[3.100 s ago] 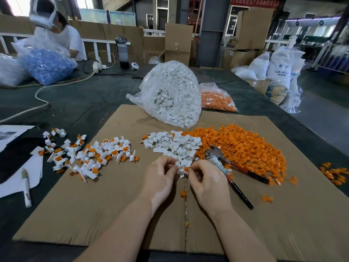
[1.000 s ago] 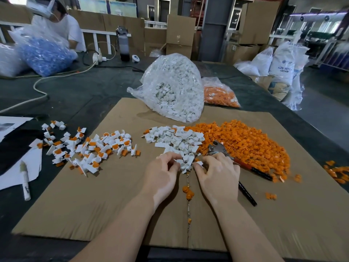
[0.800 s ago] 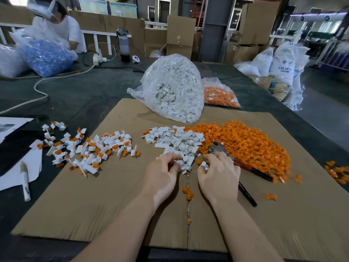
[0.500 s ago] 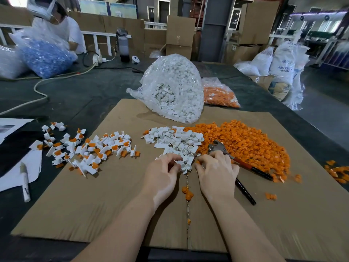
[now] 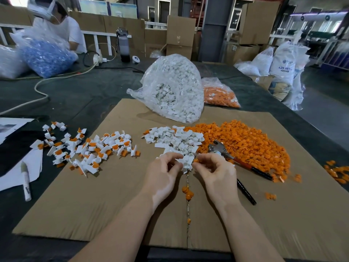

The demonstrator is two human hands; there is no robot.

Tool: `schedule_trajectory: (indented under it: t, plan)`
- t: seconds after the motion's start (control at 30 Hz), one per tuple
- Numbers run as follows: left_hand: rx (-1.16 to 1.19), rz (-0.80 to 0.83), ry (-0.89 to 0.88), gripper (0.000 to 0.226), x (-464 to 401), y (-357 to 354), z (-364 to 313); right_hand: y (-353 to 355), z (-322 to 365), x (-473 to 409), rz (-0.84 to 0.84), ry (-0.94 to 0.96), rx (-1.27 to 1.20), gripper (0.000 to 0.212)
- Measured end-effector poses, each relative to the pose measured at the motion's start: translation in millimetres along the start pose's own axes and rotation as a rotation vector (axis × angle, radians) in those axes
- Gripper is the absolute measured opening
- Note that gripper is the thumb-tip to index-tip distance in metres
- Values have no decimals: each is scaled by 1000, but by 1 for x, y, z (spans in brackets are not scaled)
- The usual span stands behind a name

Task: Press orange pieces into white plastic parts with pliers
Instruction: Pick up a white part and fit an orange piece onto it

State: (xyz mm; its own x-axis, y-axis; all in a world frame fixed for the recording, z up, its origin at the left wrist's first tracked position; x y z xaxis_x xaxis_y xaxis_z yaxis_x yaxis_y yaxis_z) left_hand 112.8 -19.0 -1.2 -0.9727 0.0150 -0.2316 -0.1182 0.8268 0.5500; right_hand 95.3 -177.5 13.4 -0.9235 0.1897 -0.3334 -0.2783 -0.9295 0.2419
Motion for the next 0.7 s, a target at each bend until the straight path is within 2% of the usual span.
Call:
schedule_trajectory:
  t: [0.2,0.37,0.57,0.63,0.7]
  plan:
    - [30,22,14,21,-1,-1,0,-1,2,1,79,-61,-59,23]
    - [30,43,11,18,-1,-2,0,2,4,1,72,-53,-71,17]
    - [32,61,11,12,-1,-5,-1,-4,-5,2,73,-156,-267,23]
    - [37,73,3,7,-1,-5,-3,-6,-5,2,85,-138,-227,25]
    - [39,76,-2,5,-1,-5,-4,-5,-2,3,85,-61,-49,23]
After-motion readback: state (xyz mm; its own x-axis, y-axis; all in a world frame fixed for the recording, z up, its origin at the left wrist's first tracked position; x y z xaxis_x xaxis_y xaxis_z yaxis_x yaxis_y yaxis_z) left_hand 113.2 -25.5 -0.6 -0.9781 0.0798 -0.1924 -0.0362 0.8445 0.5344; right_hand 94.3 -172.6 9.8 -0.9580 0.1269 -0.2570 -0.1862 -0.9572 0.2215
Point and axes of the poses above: each hand's wrist, its own x-axis away from the middle knuckle, its own y-axis out of the back of the hand, z = x × y, the point moved 9 cm from there along -x, towards the middle knuckle, and after that the axes turned 5 degrees about -x, right-handed, at the moved point
